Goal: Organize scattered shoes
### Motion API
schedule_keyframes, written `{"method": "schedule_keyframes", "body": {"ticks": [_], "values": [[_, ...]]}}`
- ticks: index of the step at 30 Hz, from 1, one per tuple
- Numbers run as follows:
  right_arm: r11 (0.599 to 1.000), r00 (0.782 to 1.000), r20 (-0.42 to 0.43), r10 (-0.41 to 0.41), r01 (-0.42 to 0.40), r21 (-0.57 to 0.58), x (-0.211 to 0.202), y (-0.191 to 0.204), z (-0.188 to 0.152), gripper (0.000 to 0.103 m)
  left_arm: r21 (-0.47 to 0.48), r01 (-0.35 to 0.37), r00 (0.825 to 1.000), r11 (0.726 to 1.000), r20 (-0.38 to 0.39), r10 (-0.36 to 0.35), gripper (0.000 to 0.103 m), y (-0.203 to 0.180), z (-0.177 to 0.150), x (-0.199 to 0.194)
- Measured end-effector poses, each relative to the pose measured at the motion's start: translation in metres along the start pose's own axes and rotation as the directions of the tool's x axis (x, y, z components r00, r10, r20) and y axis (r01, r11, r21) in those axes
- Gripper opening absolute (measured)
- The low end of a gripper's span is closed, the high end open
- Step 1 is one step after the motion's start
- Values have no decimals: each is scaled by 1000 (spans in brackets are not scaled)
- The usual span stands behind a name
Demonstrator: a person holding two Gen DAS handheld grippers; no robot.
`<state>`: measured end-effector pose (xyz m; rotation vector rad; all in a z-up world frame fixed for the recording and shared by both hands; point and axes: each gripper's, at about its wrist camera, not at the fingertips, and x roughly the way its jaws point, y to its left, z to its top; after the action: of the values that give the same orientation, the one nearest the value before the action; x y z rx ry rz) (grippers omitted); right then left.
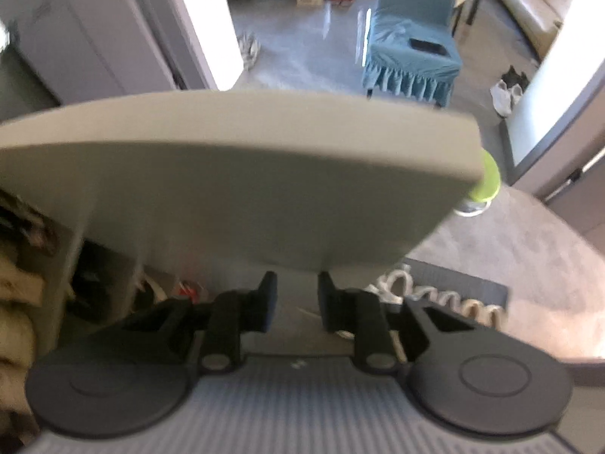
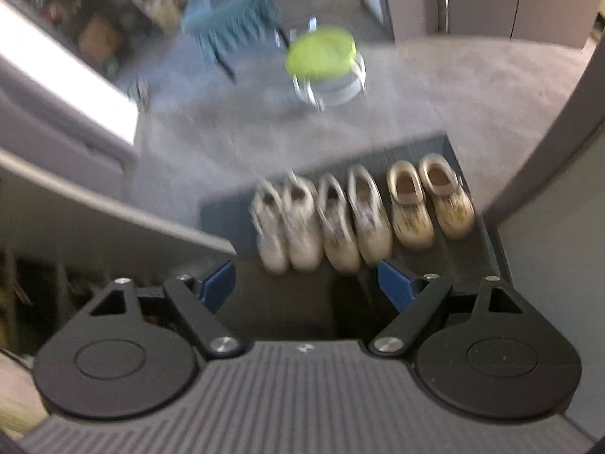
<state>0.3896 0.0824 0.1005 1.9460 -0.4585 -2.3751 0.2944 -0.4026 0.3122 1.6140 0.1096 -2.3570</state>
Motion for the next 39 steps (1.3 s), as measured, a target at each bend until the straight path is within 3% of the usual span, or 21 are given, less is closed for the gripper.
{"method": "schedule_keyframes", "body": {"ticks": [2, 3, 4, 6, 8, 9, 10, 12, 16, 25, 30, 34, 39], "values": [[998, 988, -141, -62, 65, 15, 26, -7, 1, 84, -14, 13, 1000, 1000, 2, -13, 36, 1, -11, -4], [995, 973, -210, -92, 98, 19, 38, -11, 2, 85, -17, 13, 1000, 1000, 6, -13, 45, 1, -17, -7], [991, 953, -279, -120, 131, 20, 51, -14, 3, 85, -14, 12, 1000, 1000, 20, -12, 56, 0, -24, -13], [980, 895, -412, -172, 196, 16, 77, -21, 4, 85, -5, 12, 999, 1000, 51, -12, 62, -3, -40, -24], [993, 940, -323, -109, 88, -80, 71, 11, 17, 85, -1, 23, 997, 1000, 74, -23, 67, -4, -61, -36], [992, 947, -306, -97, 67, -107, 69, 19, 20, 85, -2, 24, 997, 1000, 79, -24, 71, -4, -69, -39], [978, 961, -267, -68, 11, -208, 59, 55, 28, 85, -4, 24, 996, 1000, 88, -24, 75, -3, -78, -43], [948, 962, -264, -64, -23, -316, 58, 88, 30, 85, -4, 20, 994, 1000, 103, -20, 81, 6, -96, -57], [911, 965, -255, -61, -51, -409, 51, 134, 20, 85, -43, 0, 990, 999, 140, 6, 87, 25, -140, -82], [882, 988, -97, -118, 59, -467, -16, 150, -42, 85, -145, 52, 988, 988, 148, -30, 93, 68, -258, -97], [879, 997, -44, -62, 34, -475, -61, 145, -77, 85, -185, 93, 991, 978, 109, -74, 93, 80, -320, -107], [877, 999, -24, -27, 12, -481, -93, 138, -95, 85, -217, 113, 989, 970, 123, -87, 94, 75, -350, -125], [874, 1000, -18, -8, -2, -485, -100, 132, -99, 85, -272, 117, 986, 955, 147, -79, 95, 61, -367, -142]]}}
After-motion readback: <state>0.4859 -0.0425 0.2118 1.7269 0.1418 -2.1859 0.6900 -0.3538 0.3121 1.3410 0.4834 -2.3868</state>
